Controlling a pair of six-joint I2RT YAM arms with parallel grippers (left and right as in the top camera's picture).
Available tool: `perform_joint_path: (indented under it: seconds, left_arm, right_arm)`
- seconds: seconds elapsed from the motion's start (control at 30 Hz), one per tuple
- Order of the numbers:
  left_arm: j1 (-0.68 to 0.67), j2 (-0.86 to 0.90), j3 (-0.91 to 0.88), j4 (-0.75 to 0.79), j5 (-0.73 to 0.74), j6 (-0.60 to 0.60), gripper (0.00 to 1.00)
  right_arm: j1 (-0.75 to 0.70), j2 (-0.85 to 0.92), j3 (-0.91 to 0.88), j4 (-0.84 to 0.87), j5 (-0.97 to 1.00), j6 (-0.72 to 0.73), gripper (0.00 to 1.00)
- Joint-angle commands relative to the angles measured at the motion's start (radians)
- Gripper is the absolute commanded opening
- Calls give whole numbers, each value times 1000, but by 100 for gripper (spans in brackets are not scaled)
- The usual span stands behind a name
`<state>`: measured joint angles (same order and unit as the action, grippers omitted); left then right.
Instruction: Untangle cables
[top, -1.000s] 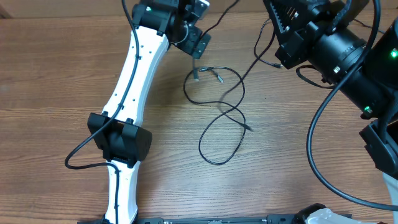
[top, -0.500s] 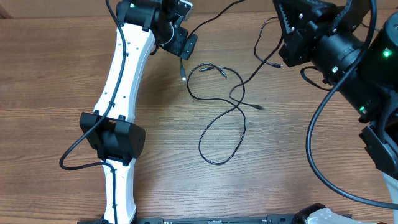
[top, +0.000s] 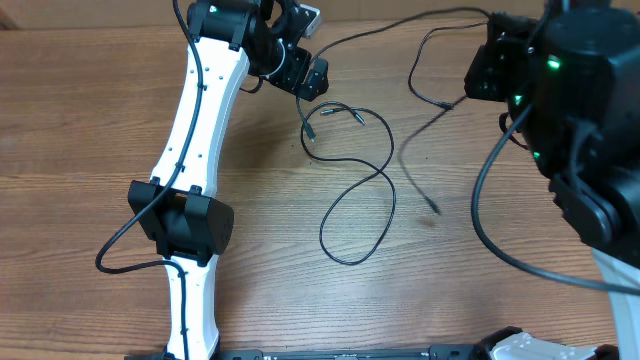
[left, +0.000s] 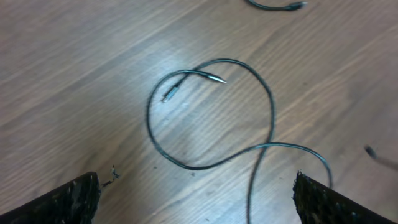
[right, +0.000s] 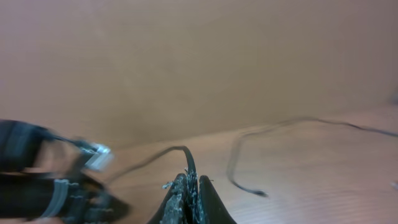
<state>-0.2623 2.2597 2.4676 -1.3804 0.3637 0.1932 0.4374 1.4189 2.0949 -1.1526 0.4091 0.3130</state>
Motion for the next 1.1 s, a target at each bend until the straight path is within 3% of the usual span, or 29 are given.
perform_joint_path:
  seconds: [0.0, 0.27, 0.47, 0.73, 1.07]
  left_arm:
    - [-27, 9, 2, -11, 74, 8, 99]
    - [-97, 9, 2, 15, 44, -51, 100]
    - [-173, 9, 2, 66, 29, -89, 99]
    - [-317, 9, 2, 159, -14, -89, 100]
    - [-383, 9, 2, 187, -72, -89, 100]
  right_arm:
    - [-3, 8, 20, -40, 167, -7, 4]
    - [-48, 8, 20, -200, 369, -6, 4]
    - [-207, 8, 20, -302, 375, -3, 4]
    - [-452, 13, 19, -310, 374, -3, 4]
    - [-525, 43, 19, -283, 123, -3, 4]
